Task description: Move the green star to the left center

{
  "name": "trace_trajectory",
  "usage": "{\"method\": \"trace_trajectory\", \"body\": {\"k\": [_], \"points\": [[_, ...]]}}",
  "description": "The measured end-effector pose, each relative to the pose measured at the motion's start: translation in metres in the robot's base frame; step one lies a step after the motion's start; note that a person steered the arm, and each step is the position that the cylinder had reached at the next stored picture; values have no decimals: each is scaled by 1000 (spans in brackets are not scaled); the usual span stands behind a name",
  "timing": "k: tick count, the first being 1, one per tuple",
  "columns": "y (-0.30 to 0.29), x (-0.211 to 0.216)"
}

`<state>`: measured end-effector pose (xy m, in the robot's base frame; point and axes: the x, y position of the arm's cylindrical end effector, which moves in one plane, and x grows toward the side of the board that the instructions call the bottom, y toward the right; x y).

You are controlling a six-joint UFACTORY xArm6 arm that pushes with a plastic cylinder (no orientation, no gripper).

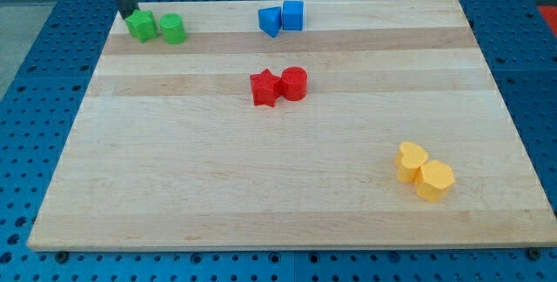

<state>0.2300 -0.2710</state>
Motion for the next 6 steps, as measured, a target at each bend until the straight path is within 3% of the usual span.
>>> {"method": "trace_trajectory", "body": {"k": [1, 3, 6], "points": [[1, 9], [12, -18], [16, 10]]}}
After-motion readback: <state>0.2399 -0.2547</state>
